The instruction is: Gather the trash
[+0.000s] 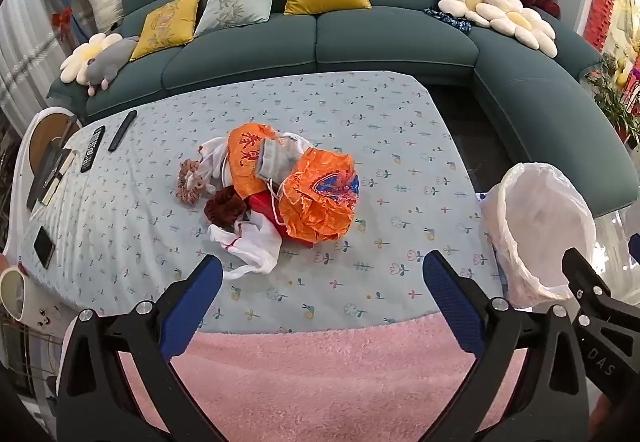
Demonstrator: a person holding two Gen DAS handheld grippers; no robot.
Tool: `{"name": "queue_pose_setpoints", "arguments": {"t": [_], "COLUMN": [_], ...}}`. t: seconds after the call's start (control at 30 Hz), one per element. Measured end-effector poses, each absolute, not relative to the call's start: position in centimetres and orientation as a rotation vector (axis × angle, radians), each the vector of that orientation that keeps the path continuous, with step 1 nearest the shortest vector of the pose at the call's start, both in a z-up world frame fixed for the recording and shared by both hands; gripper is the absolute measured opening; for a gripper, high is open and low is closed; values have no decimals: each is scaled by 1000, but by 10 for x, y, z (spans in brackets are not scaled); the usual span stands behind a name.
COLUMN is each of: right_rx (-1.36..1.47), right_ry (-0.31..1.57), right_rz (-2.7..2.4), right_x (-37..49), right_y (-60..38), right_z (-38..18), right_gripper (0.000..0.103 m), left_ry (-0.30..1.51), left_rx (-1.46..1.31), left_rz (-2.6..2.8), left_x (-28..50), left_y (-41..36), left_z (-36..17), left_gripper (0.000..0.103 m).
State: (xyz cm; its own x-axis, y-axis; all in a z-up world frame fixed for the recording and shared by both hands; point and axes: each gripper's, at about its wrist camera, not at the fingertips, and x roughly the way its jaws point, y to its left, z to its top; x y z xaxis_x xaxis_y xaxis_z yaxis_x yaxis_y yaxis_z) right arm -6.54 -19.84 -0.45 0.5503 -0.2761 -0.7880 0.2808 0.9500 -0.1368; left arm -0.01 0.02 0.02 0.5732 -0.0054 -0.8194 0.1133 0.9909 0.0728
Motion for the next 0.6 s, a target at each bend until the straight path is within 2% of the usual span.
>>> {"name": "queue_pose_setpoints", "arguments": {"t": [0.6], "right_rx": [30], "right_ry": [927], "right_rz": [-348], "right_x": [-65], "right_y": [-213], "right_z": [-6], "right_gripper": [95], "left_ry": [957], "left_rx": [117], "left_rz": [-73], "left_x": [-1], "left_y": [-10], "left_z": [1], "left_gripper": [96]}}
